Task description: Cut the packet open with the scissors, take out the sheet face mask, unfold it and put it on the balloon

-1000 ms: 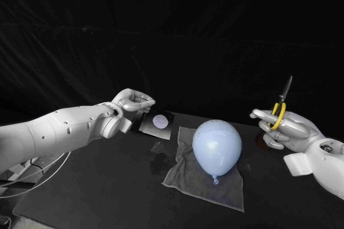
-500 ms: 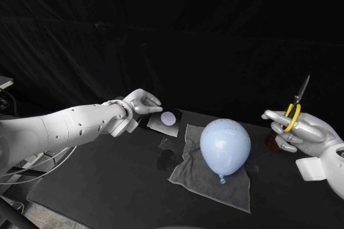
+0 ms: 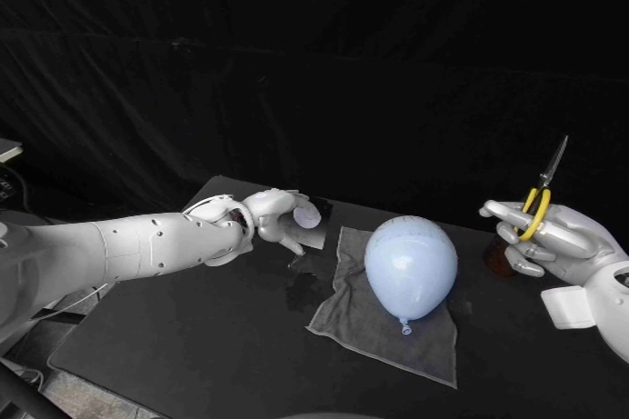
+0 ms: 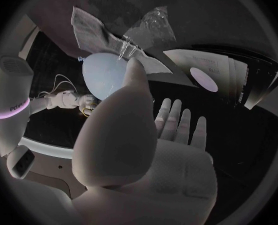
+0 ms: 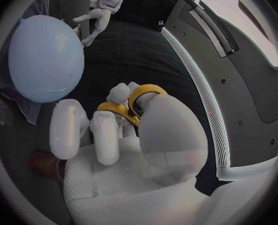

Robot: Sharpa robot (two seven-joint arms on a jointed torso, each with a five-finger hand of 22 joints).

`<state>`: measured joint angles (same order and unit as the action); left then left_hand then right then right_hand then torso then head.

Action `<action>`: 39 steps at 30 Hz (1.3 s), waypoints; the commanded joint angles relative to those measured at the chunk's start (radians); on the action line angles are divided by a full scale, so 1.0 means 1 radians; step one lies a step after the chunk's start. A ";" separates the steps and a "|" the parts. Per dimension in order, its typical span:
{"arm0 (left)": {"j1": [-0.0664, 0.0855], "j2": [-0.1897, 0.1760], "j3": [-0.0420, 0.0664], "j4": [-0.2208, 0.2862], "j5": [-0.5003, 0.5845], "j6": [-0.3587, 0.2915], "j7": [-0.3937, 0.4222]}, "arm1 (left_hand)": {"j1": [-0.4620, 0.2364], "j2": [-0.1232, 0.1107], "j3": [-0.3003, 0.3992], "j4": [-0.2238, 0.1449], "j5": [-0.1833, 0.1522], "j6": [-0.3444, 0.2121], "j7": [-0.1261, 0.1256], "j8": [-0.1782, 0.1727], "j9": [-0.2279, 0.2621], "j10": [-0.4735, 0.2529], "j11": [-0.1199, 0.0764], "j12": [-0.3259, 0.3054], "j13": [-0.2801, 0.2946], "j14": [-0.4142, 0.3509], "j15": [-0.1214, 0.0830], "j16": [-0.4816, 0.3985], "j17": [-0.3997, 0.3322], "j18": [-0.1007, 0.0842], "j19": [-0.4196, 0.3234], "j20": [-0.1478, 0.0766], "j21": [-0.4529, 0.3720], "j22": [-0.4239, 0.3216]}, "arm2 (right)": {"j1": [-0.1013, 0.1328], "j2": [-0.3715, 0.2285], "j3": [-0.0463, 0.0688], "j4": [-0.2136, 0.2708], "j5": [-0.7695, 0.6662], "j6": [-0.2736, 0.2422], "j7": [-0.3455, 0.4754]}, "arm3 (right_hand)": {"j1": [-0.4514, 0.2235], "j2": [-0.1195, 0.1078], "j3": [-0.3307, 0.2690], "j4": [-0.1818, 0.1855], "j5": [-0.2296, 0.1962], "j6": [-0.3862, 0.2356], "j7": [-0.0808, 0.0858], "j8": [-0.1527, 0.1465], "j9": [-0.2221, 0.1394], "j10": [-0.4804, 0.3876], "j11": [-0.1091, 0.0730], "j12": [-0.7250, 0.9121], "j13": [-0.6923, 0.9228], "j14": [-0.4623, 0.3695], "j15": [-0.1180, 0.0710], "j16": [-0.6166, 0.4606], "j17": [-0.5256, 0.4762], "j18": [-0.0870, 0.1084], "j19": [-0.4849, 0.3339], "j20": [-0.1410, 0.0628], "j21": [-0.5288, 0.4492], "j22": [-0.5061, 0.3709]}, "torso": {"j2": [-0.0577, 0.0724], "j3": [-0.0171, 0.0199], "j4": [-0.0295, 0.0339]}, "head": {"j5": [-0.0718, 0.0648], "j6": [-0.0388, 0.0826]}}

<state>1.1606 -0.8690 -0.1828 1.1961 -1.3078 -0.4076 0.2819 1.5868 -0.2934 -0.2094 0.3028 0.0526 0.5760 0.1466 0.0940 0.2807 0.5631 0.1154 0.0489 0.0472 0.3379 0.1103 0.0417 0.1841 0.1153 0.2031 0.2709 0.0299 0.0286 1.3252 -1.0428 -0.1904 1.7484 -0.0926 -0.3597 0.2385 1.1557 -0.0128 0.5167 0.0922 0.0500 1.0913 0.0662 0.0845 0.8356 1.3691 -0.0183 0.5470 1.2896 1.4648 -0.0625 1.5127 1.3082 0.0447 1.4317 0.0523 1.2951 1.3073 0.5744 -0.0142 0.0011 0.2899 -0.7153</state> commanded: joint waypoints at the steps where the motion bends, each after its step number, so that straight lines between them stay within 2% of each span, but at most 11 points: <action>1: 0.000 0.017 -0.007 -0.014 -0.190 0.030 -0.061 | -0.006 -0.010 -0.009 -0.003 0.001 -0.026 -0.002 -0.008 -0.010 -0.068 -0.007 -0.007 -0.003 -0.042 -0.004 -0.007 -0.019 0.009 -0.007 -0.004 -0.002 0.000 | 0.000 -0.001 0.001 0.001 -0.017 -0.006 0.011 | 0.005 0.019 0.164 -0.155 0.002 -0.006 0.016 -0.005 -0.002 0.202 0.020 1.024 0.281 0.086 0.002 0.004 0.191 0.016 0.004 -0.002 0.008 0.159 | 0.001 -0.0002 -0.0003 | -0.004 -0.001; 3: -0.004 0.032 -0.014 -0.029 -0.229 0.035 -0.095 | -0.012 -0.014 -0.015 -0.001 0.001 -0.072 -0.015 -0.019 -0.030 -0.139 -0.022 -0.013 -0.009 -0.082 -0.014 -0.012 -0.037 0.014 -0.016 -0.010 -0.003 -0.001 | 0.000 -0.002 0.001 0.001 -0.019 -0.014 0.011 | 0.005 0.020 0.167 -0.159 0.003 -0.004 0.015 -0.006 -0.004 0.202 0.020 1.024 0.281 0.086 0.001 0.005 0.192 0.015 0.006 -0.002 0.010 0.160 | 0.001 -0.0007 0.0004 | -0.009 -0.002; 9: -0.008 0.058 -0.020 -0.063 -0.286 0.048 -0.155 | -0.023 -0.017 -0.022 -0.001 0.000 -0.151 -0.039 -0.042 -0.060 -0.231 -0.047 -0.017 -0.013 -0.150 -0.031 -0.017 -0.067 0.015 -0.057 -0.017 -0.009 -0.006 | 0.000 -0.003 0.001 0.000 -0.020 -0.024 0.011 | 0.004 0.021 0.169 -0.162 0.003 -0.003 0.015 -0.006 -0.005 0.202 0.019 1.024 0.281 0.087 0.001 0.006 0.194 0.015 0.008 -0.003 0.013 0.161 | 0.000 -0.0001 -0.0003 | -0.011 -0.005; 15: -0.009 0.077 -0.020 -0.093 -0.312 0.055 -0.194 | -0.009 -0.020 -0.017 0.000 0.001 -0.208 -0.041 -0.054 -0.083 -0.297 -0.048 -0.020 -0.017 -0.189 -0.042 -0.019 -0.085 0.012 -0.080 -0.020 -0.010 -0.008 | 0.000 -0.006 0.001 0.000 -0.022 -0.024 0.009 | 0.004 0.021 0.169 -0.162 0.003 -0.003 0.015 -0.006 -0.005 0.202 0.019 1.024 0.281 0.087 0.001 0.006 0.194 0.015 0.008 -0.003 0.013 0.161 | 0.000 -0.0011 0.0005 | -0.012 -0.007; 19: -0.009 0.088 -0.019 -0.110 -0.310 0.061 -0.204 | -0.002 -0.017 -0.009 -0.001 0.003 -0.186 -0.035 -0.048 -0.073 -0.272 -0.041 -0.014 -0.012 -0.157 -0.037 -0.010 -0.067 0.016 -0.056 -0.022 -0.005 -0.003 | 0.000 -0.008 0.001 0.001 -0.024 -0.024 0.009 | 0.004 0.021 0.170 -0.164 0.003 -0.002 0.015 -0.006 -0.006 0.202 0.019 1.024 0.281 0.087 0.001 0.006 0.194 0.014 0.008 -0.003 0.014 0.161 | 0.000 -0.0008 -0.0009 | -0.013 -0.010; 21: -0.009 0.092 -0.018 -0.117 -0.308 0.066 -0.207 | 0.003 -0.016 -0.002 -0.001 0.003 -0.168 -0.018 -0.041 -0.066 -0.249 -0.025 -0.008 -0.009 -0.120 -0.026 0.002 -0.051 0.026 -0.030 -0.024 0.004 0.002 | 0.000 -0.009 0.001 0.001 -0.025 -0.023 0.008 | 0.004 0.021 0.170 -0.164 0.003 -0.002 0.015 -0.006 -0.006 0.202 0.019 1.024 0.281 0.087 0.001 0.006 0.194 0.014 0.008 -0.003 0.014 0.161 | 0.000 -0.0007 -0.0006 | -0.013 -0.013; 25: -0.008 0.098 -0.017 -0.125 -0.304 0.085 -0.211 | 0.009 -0.014 0.007 -0.001 0.004 -0.140 -0.007 -0.033 -0.054 -0.220 -0.013 -0.004 -0.006 -0.089 -0.020 0.012 -0.038 0.037 -0.011 -0.024 0.011 0.006 | 0.000 -0.009 0.001 0.002 -0.027 -0.022 0.008 | 0.003 0.021 0.171 -0.165 0.004 -0.002 0.015 -0.007 -0.007 0.202 0.019 1.024 0.281 0.087 0.001 0.006 0.194 0.014 0.009 -0.003 0.016 0.162 | 0.000 -0.0004 0.0007 | -0.014 -0.018; 28: -0.008 0.106 -0.017 -0.134 -0.300 0.115 -0.216 | 0.018 -0.007 0.026 -0.001 0.004 -0.080 0.008 -0.013 -0.031 -0.135 0.004 0.015 0.004 -0.032 -0.011 0.030 -0.016 0.051 0.005 -0.023 0.017 0.008 | 0.000 -0.008 0.001 0.001 -0.027 -0.022 0.007 | 0.003 0.021 0.171 -0.165 0.004 -0.002 0.015 -0.007 -0.007 0.202 0.019 1.024 0.281 0.087 0.001 0.006 0.194 0.014 0.009 -0.003 0.016 0.162 | 0.000 0.0000 0.0012 | -0.014 -0.021; 31: -0.008 0.117 -0.016 -0.151 -0.298 0.145 -0.225 | 0.036 0.013 0.097 -0.002 0.002 -0.012 0.012 0.010 -0.006 -0.053 0.009 0.027 0.008 0.026 -0.005 0.047 0.003 0.066 0.028 -0.018 0.024 0.011 | 0.000 -0.007 0.001 0.000 -0.028 -0.022 0.007 | 0.003 0.021 0.171 -0.165 0.004 -0.002 0.015 -0.007 -0.007 0.202 0.019 1.024 0.281 0.087 0.001 0.006 0.194 0.014 0.009 -0.003 0.016 0.162 | -0.001 0.0005 0.0005 | -0.014 -0.024; 34: -0.008 0.129 -0.016 -0.171 -0.297 0.161 -0.233 | 0.049 0.050 0.156 -0.003 0.000 0.037 0.014 0.028 0.011 0.013 0.013 0.033 0.009 0.073 0.000 0.059 0.015 0.068 0.049 -0.015 0.031 0.013 | 0.000 -0.006 0.001 0.000 -0.029 -0.021 0.007 | 0.003 0.022 0.172 -0.166 0.004 -0.001 0.015 -0.007 -0.007 0.202 0.019 1.024 0.281 0.087 0.001 0.006 0.193 0.014 0.009 -0.003 0.014 0.161 | -0.001 0.0002 0.0009 | -0.016 -0.024; 39: -0.007 0.146 -0.015 -0.199 -0.291 0.172 -0.235 | 0.063 0.081 0.211 -0.005 -0.002 0.056 0.016 0.035 0.015 0.050 0.015 0.024 0.008 0.103 0.003 0.062 0.018 0.068 0.064 -0.016 0.035 0.013 | 0.000 -0.005 0.001 0.000 -0.031 -0.019 0.007 | 0.003 0.022 0.172 -0.166 0.004 -0.001 0.015 -0.007 -0.007 0.202 0.019 1.024 0.281 0.087 0.001 0.006 0.193 0.014 0.009 -0.003 0.014 0.161 | -0.001 0.0006 -0.0004 | -0.014 -0.024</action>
<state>1.1556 -0.7273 -0.1962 1.0091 -1.5961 -0.2757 0.0757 1.6396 -0.2315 -0.0224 0.3144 0.0447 0.6241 0.1643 0.1263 0.2947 0.6088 0.1318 0.0775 0.0564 0.4330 0.1142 0.0994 0.2020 0.1705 0.2632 0.2557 0.0601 0.0403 1.3251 -1.0494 -0.1904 1.7478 -0.1093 -0.3868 0.2364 1.1502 -0.0074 0.5306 0.0783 0.0500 1.0857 0.0790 0.0846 0.8288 1.3476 0.0096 0.5593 1.2450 1.4646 -0.0625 1.5150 1.3082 0.0508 1.4356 0.0483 1.3071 1.3073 0.5733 -0.0138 0.0016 0.2748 -0.7400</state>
